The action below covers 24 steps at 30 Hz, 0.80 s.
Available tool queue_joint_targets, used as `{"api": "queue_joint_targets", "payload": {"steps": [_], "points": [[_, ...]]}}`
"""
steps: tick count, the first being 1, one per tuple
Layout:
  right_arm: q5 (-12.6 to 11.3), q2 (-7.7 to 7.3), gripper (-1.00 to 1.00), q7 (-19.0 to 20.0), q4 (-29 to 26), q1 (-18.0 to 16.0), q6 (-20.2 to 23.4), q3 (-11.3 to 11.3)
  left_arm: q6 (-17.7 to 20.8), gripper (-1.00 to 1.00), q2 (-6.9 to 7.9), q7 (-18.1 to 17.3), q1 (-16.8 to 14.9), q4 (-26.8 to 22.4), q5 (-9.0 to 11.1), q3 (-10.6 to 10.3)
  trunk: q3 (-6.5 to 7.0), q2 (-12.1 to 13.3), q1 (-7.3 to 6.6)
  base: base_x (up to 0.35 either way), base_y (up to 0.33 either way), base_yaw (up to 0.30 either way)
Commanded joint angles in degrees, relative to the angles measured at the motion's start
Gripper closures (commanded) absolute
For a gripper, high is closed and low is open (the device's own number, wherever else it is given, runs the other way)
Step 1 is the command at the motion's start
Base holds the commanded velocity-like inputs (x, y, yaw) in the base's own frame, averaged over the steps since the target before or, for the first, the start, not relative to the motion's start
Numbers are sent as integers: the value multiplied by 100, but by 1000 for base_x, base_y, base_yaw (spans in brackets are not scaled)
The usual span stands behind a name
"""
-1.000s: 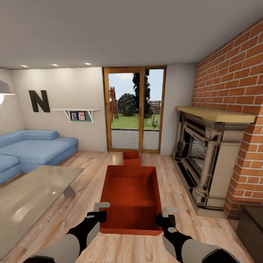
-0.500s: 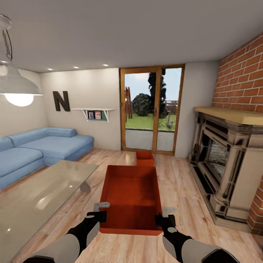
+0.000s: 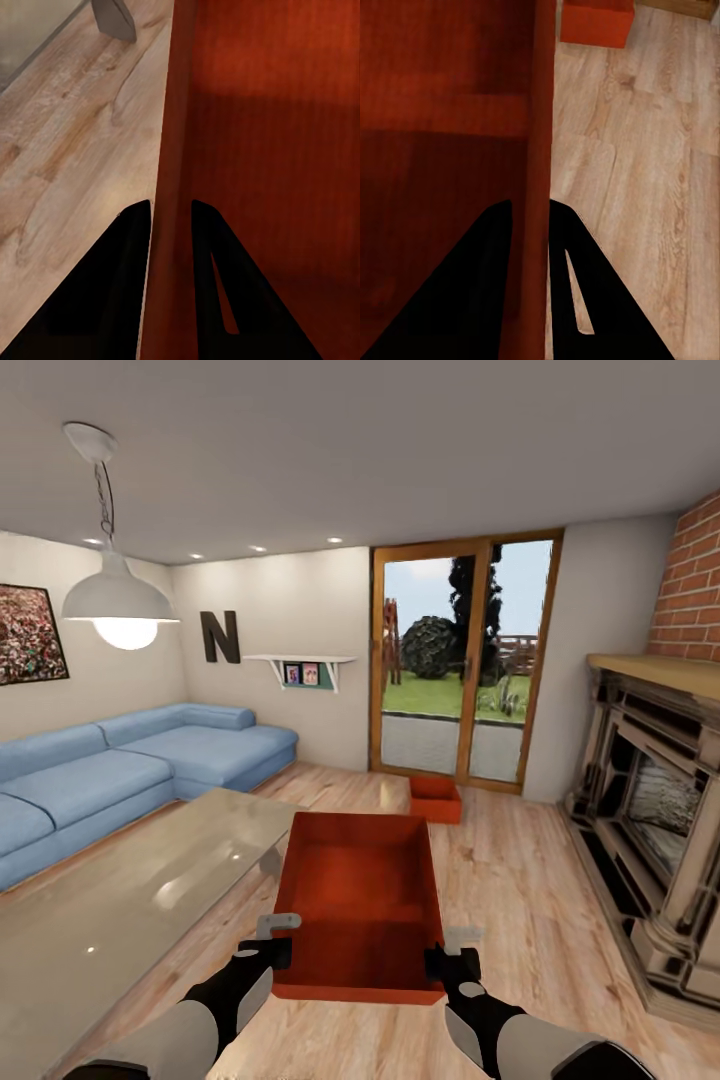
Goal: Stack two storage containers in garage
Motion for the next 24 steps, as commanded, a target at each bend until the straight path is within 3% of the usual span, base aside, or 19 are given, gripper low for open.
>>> {"api": "queue_joint_targets", "payload": {"steps": [1,24], "points": [[63,2,100,0,-13,-5,-5,-162,39,100,39,148,-3,-11,-23,107,-10,-7,1,0,0,277],[56,2,100,0,-13,-5,-2,-163,39,100,39,148,-3,-11,-23,107,-10,-7,1,0,0,277]]}}
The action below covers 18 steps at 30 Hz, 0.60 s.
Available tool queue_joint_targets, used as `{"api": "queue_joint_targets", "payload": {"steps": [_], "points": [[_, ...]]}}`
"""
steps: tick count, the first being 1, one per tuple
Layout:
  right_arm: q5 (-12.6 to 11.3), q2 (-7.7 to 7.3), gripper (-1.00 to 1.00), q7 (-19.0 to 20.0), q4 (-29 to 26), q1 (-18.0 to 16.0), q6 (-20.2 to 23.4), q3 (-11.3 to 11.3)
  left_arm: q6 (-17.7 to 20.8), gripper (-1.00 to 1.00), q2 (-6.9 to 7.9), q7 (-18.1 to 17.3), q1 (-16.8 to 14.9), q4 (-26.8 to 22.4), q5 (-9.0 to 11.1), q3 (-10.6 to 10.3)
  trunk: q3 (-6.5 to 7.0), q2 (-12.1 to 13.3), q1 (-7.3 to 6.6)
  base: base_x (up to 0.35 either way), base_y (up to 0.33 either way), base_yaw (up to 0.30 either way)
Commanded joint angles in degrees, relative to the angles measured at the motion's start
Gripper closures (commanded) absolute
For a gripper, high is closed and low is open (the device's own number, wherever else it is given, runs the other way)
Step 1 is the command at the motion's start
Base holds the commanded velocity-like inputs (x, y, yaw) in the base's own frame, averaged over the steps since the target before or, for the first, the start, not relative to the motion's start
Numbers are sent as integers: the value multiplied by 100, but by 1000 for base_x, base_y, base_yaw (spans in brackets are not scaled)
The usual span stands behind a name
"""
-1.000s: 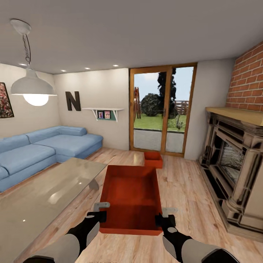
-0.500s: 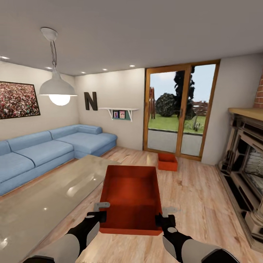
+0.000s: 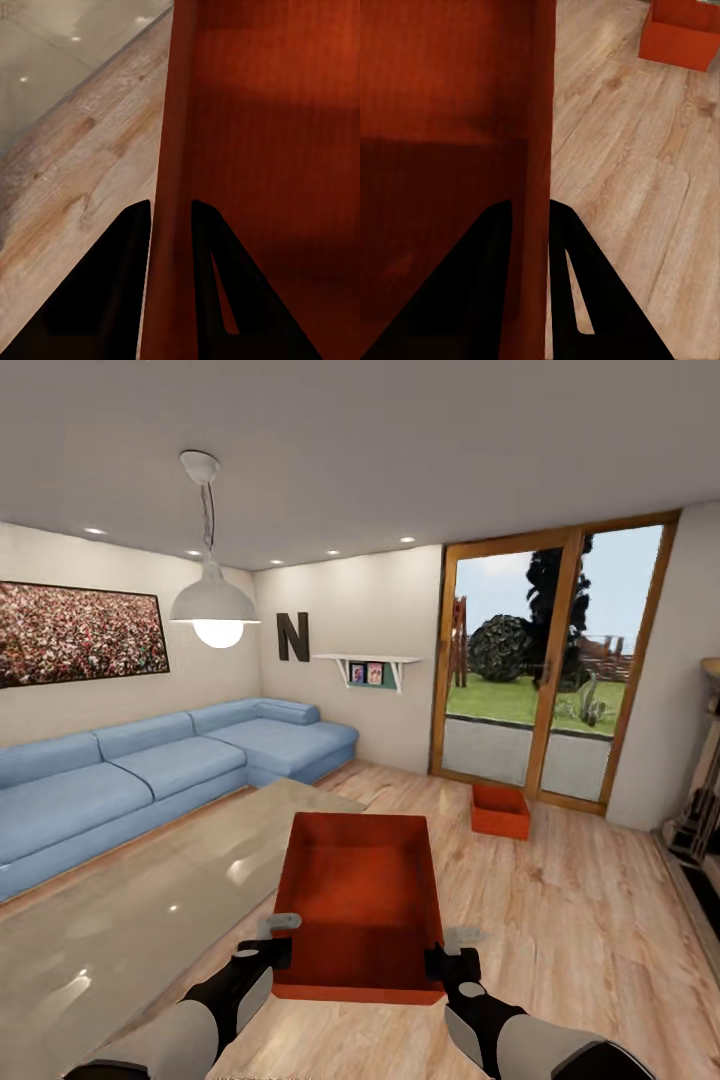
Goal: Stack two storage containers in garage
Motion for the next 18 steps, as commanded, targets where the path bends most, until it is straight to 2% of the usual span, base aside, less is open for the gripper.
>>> {"api": "queue_joint_targets", "payload": {"steps": [1,18], "points": [[60,2,100,2,-12,-6,-8,-166,39,100,39,148,-3,-13,-28,109,-10,-7,1,0,0,277],[61,2,100,2,-12,-6,-7,-164,39,100,39,148,-3,-13,-28,109,-10,-7,1,0,0,277]]}}
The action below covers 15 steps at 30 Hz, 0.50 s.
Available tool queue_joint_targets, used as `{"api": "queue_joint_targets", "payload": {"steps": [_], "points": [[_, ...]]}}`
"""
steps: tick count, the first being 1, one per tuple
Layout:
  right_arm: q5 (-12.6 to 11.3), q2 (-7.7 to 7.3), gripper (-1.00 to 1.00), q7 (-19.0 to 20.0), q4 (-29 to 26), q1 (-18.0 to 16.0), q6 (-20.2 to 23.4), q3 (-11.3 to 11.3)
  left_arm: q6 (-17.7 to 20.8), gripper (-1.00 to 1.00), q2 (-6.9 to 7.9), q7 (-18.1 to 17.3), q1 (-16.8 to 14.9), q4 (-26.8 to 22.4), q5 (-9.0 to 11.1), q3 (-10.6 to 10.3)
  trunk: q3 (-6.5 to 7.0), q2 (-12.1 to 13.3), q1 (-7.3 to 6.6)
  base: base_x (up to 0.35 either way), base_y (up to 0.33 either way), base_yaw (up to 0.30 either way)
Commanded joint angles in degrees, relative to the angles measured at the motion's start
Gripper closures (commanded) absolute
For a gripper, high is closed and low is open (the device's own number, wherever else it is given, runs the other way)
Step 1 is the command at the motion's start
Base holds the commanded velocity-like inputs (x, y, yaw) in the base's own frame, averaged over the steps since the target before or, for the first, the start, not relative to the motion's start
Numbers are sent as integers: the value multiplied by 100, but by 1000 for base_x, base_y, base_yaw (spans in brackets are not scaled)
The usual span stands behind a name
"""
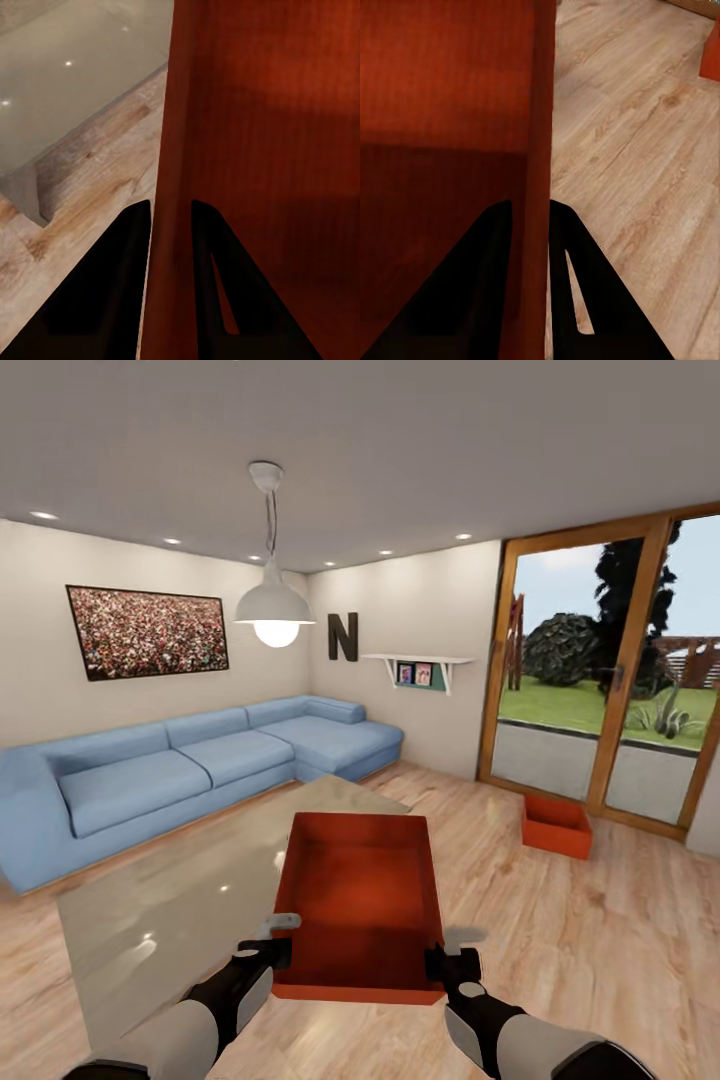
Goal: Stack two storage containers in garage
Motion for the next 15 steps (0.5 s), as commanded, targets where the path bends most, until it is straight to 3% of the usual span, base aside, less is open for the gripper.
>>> {"api": "queue_joint_targets", "payload": {"steps": [1,15], "points": [[63,3,100,2,-12,-4,-5,-164,38,100,40,147,-3,-11,-26,108,-10,-9,2,0,0,277],[61,3,100,2,-12,-5,-5,-167,38,100,44,147,-3,-11,-26,108,-10,-9,2,0,0,277]]}}
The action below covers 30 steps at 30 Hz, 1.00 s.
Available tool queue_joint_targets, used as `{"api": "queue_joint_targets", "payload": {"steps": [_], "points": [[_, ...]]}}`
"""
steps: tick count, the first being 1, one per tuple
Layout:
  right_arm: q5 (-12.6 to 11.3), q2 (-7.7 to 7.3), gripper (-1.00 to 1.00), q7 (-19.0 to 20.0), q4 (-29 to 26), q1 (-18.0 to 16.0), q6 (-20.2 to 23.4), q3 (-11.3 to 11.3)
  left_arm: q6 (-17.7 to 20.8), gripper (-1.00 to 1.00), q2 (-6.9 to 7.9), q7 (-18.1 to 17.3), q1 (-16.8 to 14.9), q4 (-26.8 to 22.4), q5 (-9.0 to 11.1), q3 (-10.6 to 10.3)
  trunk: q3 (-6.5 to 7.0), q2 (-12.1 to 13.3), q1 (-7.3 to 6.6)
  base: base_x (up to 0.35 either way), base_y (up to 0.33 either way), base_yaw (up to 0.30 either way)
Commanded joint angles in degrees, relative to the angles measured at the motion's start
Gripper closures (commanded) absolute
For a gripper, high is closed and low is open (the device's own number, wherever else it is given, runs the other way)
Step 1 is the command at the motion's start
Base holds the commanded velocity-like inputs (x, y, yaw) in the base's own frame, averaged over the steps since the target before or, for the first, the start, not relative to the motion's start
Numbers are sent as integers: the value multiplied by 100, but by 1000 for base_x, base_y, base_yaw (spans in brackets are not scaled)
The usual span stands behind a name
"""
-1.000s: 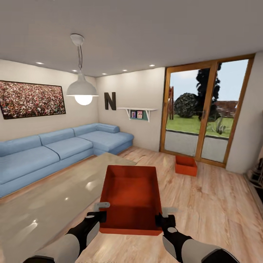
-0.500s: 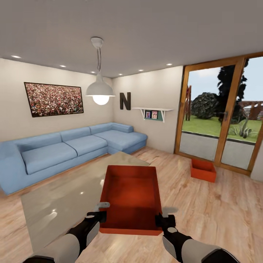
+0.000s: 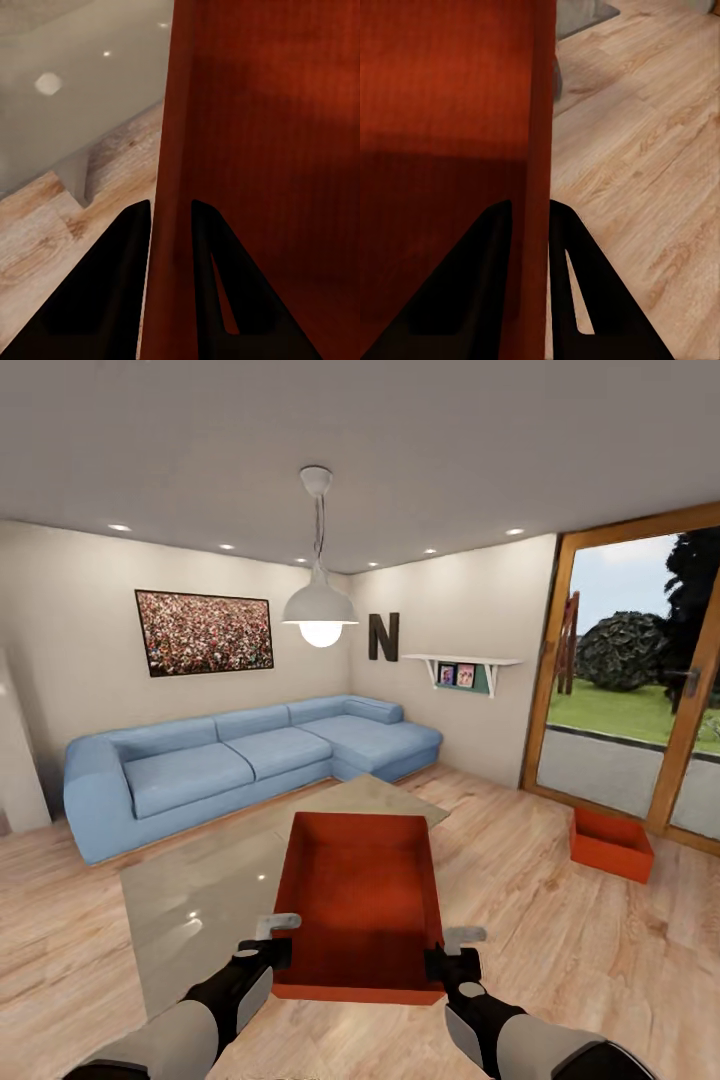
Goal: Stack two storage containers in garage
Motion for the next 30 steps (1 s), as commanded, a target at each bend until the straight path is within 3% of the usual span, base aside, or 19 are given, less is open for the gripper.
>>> {"api": "queue_joint_targets", "payload": {"steps": [1,30], "points": [[57,2,100,4,-12,-4,-8,-165,38,100,45,147,-3,-10,-27,108,-10,-8,2,0,0,277],[56,2,100,5,-12,-5,-7,-165,38,100,40,144,-3,-46,-9,110,-10,-8,2,0,0,277]]}}
